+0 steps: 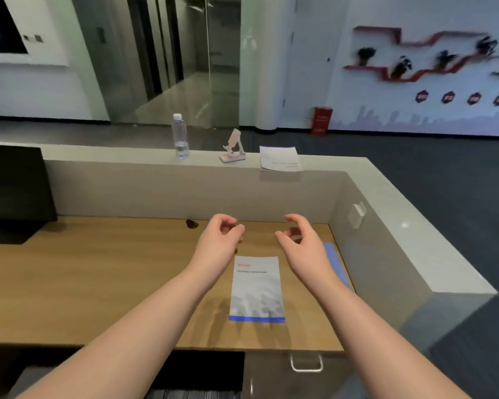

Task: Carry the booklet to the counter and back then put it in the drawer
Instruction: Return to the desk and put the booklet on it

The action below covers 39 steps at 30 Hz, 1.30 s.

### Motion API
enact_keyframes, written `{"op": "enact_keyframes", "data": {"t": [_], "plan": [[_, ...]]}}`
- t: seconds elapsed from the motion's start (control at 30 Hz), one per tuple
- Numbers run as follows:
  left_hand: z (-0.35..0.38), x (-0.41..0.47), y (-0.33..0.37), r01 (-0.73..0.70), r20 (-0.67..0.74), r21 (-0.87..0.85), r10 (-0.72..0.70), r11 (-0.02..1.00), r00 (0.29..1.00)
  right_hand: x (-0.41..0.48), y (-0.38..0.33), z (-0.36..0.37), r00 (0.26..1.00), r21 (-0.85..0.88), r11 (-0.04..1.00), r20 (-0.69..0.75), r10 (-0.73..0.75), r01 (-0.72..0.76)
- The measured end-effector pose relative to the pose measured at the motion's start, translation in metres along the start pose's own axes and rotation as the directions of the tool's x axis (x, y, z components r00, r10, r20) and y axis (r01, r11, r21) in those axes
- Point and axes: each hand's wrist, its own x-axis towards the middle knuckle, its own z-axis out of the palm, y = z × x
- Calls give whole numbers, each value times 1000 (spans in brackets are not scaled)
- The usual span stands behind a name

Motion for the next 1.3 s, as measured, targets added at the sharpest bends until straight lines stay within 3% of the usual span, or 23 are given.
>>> {"op": "enact_keyframes", "data": {"t": [0.37,0.63,0.77,0.97,1.1,1.3], "plan": [[34,59,-103,221,56,76,-225,972,973,39,113,41,980,-57,979,26,197,-195],[63,121,-201,407,-76,143,-400,902,913,97,208,79,939,-136,936,73,336,-325],[79,135,-242,479,-43,118,-477,870,878,111,248,89,920,-198,913,97,380,-356],[91,146,-286,580,-141,270,-564,769,813,119,278,104,853,-287,830,73,517,-478],[90,151,-299,611,-134,372,-611,699,780,121,288,117,798,-315,773,73,598,-550],[96,163,-300,595,-98,337,-601,730,793,126,289,134,783,-405,726,38,620,-556]]}}
